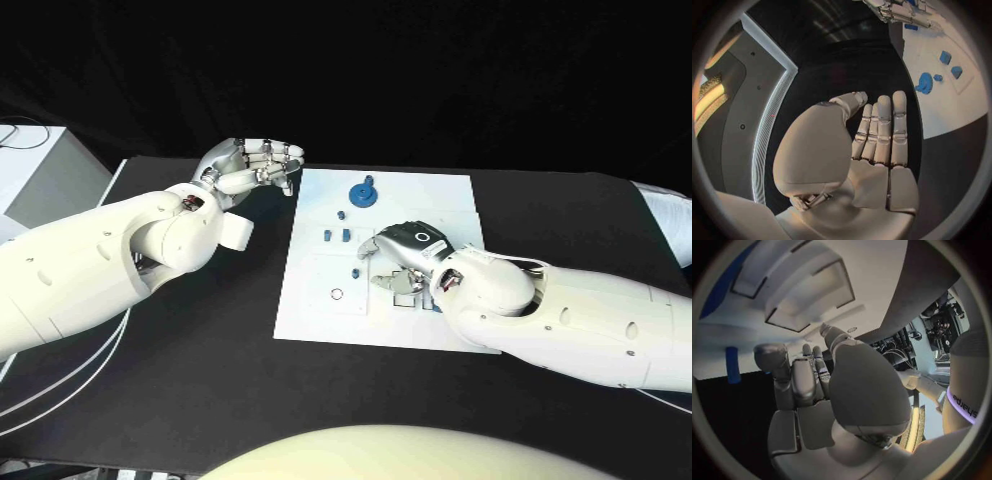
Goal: Assemble the parts on the task board
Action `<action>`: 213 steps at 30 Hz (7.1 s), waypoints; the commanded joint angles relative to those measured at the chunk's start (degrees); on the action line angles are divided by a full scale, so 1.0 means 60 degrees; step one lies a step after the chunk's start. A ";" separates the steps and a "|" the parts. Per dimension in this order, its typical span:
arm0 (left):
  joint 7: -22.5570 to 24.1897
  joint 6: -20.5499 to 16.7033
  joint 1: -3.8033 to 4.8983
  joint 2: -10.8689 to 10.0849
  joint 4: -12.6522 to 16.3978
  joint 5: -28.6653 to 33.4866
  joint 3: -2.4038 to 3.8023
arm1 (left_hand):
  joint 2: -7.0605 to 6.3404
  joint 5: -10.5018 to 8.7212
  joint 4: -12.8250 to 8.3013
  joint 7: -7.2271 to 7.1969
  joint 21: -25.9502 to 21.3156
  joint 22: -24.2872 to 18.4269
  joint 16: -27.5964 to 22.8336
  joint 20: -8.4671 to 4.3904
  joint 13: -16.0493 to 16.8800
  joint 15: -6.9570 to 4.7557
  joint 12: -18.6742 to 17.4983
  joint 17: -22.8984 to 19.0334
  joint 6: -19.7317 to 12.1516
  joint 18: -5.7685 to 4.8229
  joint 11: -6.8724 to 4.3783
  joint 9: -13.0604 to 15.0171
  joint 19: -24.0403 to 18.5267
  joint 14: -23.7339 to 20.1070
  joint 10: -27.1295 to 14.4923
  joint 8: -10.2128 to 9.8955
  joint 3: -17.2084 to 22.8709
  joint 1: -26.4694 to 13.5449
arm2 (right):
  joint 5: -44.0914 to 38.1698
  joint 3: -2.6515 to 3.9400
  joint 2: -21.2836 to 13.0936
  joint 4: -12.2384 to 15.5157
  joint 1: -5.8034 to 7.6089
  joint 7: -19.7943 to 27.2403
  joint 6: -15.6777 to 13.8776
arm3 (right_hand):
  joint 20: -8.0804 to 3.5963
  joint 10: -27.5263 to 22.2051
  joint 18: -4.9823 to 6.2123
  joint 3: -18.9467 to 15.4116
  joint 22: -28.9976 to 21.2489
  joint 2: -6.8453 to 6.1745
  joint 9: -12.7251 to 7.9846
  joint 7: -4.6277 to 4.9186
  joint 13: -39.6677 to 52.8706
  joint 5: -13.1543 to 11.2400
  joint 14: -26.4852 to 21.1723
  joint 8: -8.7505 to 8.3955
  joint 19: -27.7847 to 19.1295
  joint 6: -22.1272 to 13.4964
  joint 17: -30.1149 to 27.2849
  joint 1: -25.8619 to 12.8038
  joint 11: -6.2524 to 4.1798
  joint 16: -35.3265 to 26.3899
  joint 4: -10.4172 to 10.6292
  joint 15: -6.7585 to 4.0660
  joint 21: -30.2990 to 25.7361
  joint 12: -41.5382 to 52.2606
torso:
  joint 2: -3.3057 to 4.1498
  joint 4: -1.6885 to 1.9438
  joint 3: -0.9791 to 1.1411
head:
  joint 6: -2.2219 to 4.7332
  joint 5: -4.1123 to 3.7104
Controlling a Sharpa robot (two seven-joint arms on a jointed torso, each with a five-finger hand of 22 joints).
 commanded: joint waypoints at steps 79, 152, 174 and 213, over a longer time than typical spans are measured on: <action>0.0203 0.0017 -0.0080 0.0018 -0.0077 0.0066 0.0007 | 0.0064 0.0070 -0.0053 0.0001 -0.0059 -0.0015 -0.0028 -0.0003 -0.0038 0.0039 0.0000 -0.0031 0.0075 0.0073 -0.0006 -0.0032 0.0044 -0.0015 -0.0050 0.0113 -0.0073 0.0185 | 0.1562 0.0247 -0.1235 -0.0523 0.0987 0.0787 0.1006 | -0.0451 0.3043 -0.0295 0.2431 0.1930 0.0330 0.0734 -0.0086 0.0349 -0.0161 0.0292 0.1097 0.0546 0.1779 0.0952 -0.0198 -0.0623 0.0902 -0.0086 -0.0491 0.1531 -0.0045 | -0.0014 -0.0021 0.0001 | 0.0323 -0.0429; 0.0090 0.0148 -0.0081 0.0167 -0.0160 0.0174 0.0006 | 0.0067 0.0069 -0.0057 0.0010 -0.0049 -0.0010 -0.0043 -0.0008 -0.0067 0.0043 -0.0012 -0.0047 0.0072 0.0067 0.0004 -0.0052 0.0048 -0.0022 -0.0087 0.0128 -0.0083 0.0191 | 0.0297 0.0074 0.0684 0.0528 0.0071 0.0389 0.0911 | -0.0450 0.3130 -0.0309 0.2855 0.2035 0.0352 0.1022 -0.0037 0.0408 -0.0188 0.0301 0.1245 0.0557 0.1619 0.1040 -0.0360 -0.0597 0.0956 -0.0473 -0.0474 0.1586 -0.0267 | -0.0004 -0.0016 -0.0012 | 0.0048 -0.0008; 0.0087 0.0137 -0.0081 0.0124 -0.0133 0.0174 0.0006 | 0.0067 0.0069 -0.0057 0.0010 -0.0049 -0.0010 -0.0043 -0.0008 -0.0067 0.0043 -0.0012 -0.0047 0.0072 0.0067 0.0004 -0.0052 0.0048 -0.0022 -0.0087 0.0128 -0.0083 0.0191 | -0.0028 -0.0022 0.0912 0.0386 0.0059 0.0265 0.1310 | -0.0446 0.3137 -0.0310 0.2873 0.2044 0.0343 0.1052 -0.0033 0.0415 -0.0213 0.0299 0.1261 0.0556 0.1607 0.1040 -0.0404 -0.0593 0.0958 -0.0507 -0.0469 0.1588 -0.0289 | -0.0007 -0.0019 -0.0009 | -0.0019 0.0000; -0.0017 0.0245 -0.0080 0.0101 -0.0130 0.0235 0.0006 | 0.0073 0.0069 -0.0048 0.0012 -0.0054 -0.0014 -0.0050 -0.0004 -0.0087 0.0048 -0.0014 -0.0057 0.0058 0.0067 0.0009 -0.0070 0.0044 -0.0022 -0.0114 0.0136 -0.0093 0.0184 | 0.0021 -0.0084 0.0767 0.0331 0.0019 0.0099 0.0120 | 0.0252 -0.1542 0.0338 -0.2135 -0.1555 -0.0496 -0.0865 -0.0492 -0.0030 -0.0065 -0.0738 -0.0347 -0.0619 -0.3316 -0.1821 0.0673 0.0366 -0.0525 0.1257 0.0315 -0.2610 -0.0378 | -0.0015 -0.0026 0.0002 | 0.0025 -0.0062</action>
